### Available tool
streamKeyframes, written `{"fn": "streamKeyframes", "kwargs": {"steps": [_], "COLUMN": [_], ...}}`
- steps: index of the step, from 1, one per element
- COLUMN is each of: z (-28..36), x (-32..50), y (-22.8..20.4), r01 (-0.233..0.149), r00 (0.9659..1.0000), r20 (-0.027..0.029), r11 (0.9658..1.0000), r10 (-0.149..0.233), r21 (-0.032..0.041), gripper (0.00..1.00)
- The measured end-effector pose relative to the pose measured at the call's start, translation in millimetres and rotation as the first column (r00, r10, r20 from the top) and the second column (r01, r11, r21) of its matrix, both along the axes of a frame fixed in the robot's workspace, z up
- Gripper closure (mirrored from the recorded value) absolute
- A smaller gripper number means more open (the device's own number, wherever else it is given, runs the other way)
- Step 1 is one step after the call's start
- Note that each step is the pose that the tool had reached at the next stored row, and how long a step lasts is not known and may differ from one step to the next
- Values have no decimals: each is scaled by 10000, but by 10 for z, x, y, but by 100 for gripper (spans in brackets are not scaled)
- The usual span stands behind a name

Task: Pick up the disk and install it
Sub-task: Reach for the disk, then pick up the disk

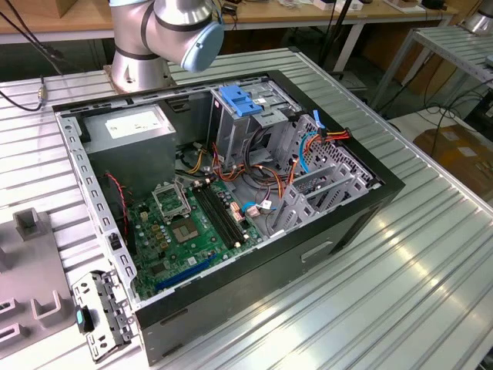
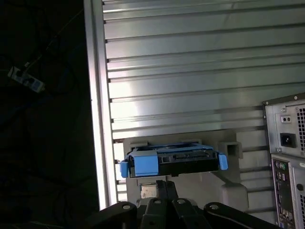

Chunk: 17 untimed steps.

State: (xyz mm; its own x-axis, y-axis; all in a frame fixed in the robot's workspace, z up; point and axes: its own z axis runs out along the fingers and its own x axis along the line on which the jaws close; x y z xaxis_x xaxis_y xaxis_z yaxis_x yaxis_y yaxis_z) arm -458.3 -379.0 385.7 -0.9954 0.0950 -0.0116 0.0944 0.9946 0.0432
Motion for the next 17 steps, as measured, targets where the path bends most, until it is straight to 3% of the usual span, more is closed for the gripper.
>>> {"fn": "streamKeyframes", "kwargs": {"steps": [3,17], "z": [-6,-6], "x": [-50,-51], "y": [15,15], "r01": [5,-6], "r00": [10000,10000], "r20": [-24,-29], "r11": [10000,10000], "r10": [-5,6], "r21": [0,0], "gripper": [89,89]}}
